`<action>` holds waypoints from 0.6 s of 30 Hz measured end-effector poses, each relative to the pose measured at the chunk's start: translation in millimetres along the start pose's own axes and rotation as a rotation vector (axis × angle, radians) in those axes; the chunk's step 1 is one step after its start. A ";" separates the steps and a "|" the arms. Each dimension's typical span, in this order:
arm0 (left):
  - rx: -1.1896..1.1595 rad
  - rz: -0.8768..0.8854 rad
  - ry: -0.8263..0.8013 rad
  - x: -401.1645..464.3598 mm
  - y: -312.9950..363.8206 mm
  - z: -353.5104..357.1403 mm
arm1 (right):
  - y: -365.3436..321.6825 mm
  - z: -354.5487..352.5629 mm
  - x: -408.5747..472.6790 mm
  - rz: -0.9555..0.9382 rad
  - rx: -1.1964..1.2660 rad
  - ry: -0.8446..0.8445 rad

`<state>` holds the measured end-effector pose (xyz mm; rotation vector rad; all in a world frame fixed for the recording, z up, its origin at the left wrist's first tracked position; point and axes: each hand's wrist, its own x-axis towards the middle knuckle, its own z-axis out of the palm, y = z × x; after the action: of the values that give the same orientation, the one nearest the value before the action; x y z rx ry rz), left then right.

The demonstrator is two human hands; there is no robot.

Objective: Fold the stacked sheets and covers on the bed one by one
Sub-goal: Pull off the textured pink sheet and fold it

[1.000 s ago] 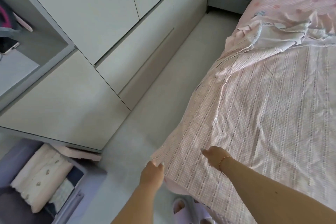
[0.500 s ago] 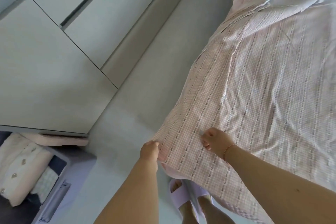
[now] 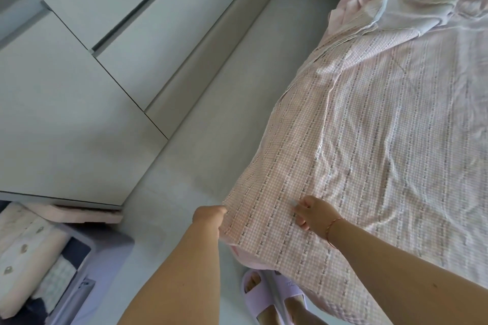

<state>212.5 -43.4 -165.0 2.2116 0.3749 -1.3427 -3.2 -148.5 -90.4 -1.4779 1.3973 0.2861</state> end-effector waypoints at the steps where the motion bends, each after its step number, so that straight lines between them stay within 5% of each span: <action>1: 0.023 -0.008 -0.006 6.1 -3.6 1.3 | 2.3 -0.2 0.5 -0.003 0.003 0.000; 6: 0.079 0.031 0.072 5.0 -4.6 4.9 | 21.2 0.6 5.6 0.017 0.070 0.029; 12: -0.479 0.038 0.060 -51.5 25.4 -8.0 | 18.8 -3.7 -9.0 0.051 -0.056 0.021; 14: -0.426 0.062 0.042 -74.9 32.7 -15.3 | 8.4 -9.3 -16.3 0.050 -0.092 0.054; 16: -0.797 -0.098 -0.167 -101.1 39.8 -18.3 | -8.9 -17.3 -23.9 0.007 -0.093 0.082; 18: -0.837 -0.059 -0.350 -125.7 51.9 -17.0 | -29.6 -25.9 -30.4 -0.051 -0.089 0.088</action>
<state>191.1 -72.6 -32.8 1.2667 0.7126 -1.2539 0.9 -156.9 -41.5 -1.6142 1.4300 0.2563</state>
